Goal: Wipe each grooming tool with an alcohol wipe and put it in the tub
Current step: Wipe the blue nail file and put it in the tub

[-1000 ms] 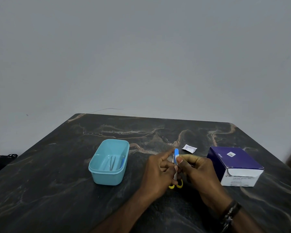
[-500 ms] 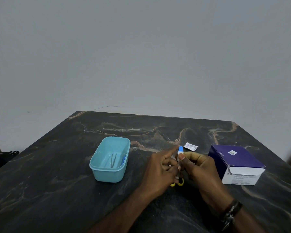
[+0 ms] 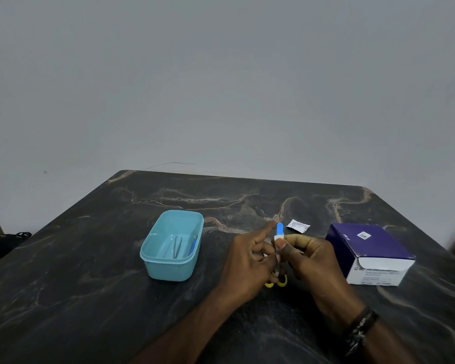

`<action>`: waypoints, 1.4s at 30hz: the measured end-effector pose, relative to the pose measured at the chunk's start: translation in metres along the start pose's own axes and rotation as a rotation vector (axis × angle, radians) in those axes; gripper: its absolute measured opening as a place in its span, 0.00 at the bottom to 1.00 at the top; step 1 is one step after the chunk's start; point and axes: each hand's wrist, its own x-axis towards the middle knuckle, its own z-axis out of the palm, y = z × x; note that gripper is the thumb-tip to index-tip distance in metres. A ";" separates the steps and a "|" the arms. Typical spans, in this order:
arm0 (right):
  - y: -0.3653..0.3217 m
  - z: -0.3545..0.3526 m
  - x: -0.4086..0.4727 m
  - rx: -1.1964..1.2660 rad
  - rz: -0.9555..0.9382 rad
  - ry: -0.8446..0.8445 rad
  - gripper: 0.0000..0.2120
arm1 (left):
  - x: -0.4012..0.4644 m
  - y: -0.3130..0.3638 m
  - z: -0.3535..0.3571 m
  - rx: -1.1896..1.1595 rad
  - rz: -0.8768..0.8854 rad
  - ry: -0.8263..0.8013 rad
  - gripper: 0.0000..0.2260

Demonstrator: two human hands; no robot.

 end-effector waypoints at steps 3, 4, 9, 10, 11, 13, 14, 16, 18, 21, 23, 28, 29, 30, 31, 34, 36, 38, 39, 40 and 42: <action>-0.001 0.002 -0.001 0.036 0.017 0.046 0.07 | 0.000 0.000 0.001 0.016 -0.015 -0.009 0.27; -0.002 0.002 -0.002 0.054 0.023 0.067 0.07 | -0.001 -0.001 0.002 0.019 -0.028 -0.018 0.28; -0.005 -0.001 -0.002 0.119 0.013 0.145 0.07 | -0.002 0.000 0.006 0.016 -0.048 -0.065 0.31; -0.006 -0.002 -0.003 0.118 0.005 0.139 0.07 | -0.001 0.000 0.006 0.015 -0.049 -0.056 0.32; -0.006 -0.001 -0.003 0.107 -0.002 0.128 0.07 | -0.001 0.001 0.004 0.015 -0.048 -0.045 0.32; -0.008 0.001 -0.005 0.099 0.006 0.080 0.08 | -0.001 0.001 0.002 0.020 -0.051 -0.020 0.31; -0.007 0.002 -0.006 0.108 0.021 0.051 0.08 | 0.000 0.000 0.001 0.019 -0.059 -0.006 0.31; -0.007 0.004 -0.007 0.106 0.048 0.015 0.09 | 0.001 -0.001 0.000 0.005 -0.078 0.018 0.32; -0.009 0.004 -0.007 0.098 0.062 0.008 0.09 | 0.001 -0.002 0.000 -0.011 -0.091 0.020 0.32; -0.011 0.004 -0.008 0.123 0.074 0.024 0.09 | 0.001 -0.002 0.001 -0.023 -0.097 0.002 0.31; -0.012 0.004 -0.008 0.123 0.075 0.054 0.09 | 0.001 -0.001 0.001 -0.024 -0.098 -0.013 0.31; -0.014 0.000 -0.007 0.150 0.052 0.141 0.09 | -0.002 0.000 0.005 -0.027 -0.107 -0.068 0.34; -0.014 0.000 -0.007 0.153 0.050 0.131 0.09 | -0.001 0.000 0.005 -0.030 -0.105 -0.064 0.34; -0.014 0.000 -0.007 0.152 0.050 0.120 0.09 | 0.000 0.001 0.004 -0.034 -0.104 -0.054 0.34; -0.013 0.000 -0.006 0.141 0.048 0.104 0.09 | 0.000 0.001 0.003 -0.042 -0.103 -0.036 0.34; -0.009 0.003 -0.007 0.087 0.050 0.039 0.09 | 0.004 -0.001 0.000 -0.062 -0.102 0.042 0.33; -0.006 0.004 -0.006 0.078 0.071 0.030 0.08 | 0.005 -0.001 -0.002 -0.081 -0.110 0.071 0.34; -0.006 0.004 -0.007 0.068 0.082 0.041 0.08 | 0.005 -0.001 -0.001 -0.088 -0.122 0.061 0.33; -0.008 0.005 -0.008 0.078 0.083 0.050 0.08 | 0.004 -0.001 -0.001 -0.084 -0.130 0.049 0.33; -0.010 0.005 -0.009 0.099 0.087 0.064 0.08 | 0.003 0.000 -0.001 -0.079 -0.139 0.033 0.34; -0.015 0.004 -0.010 0.135 0.090 0.113 0.07 | 0.001 0.001 0.001 -0.053 -0.153 -0.017 0.34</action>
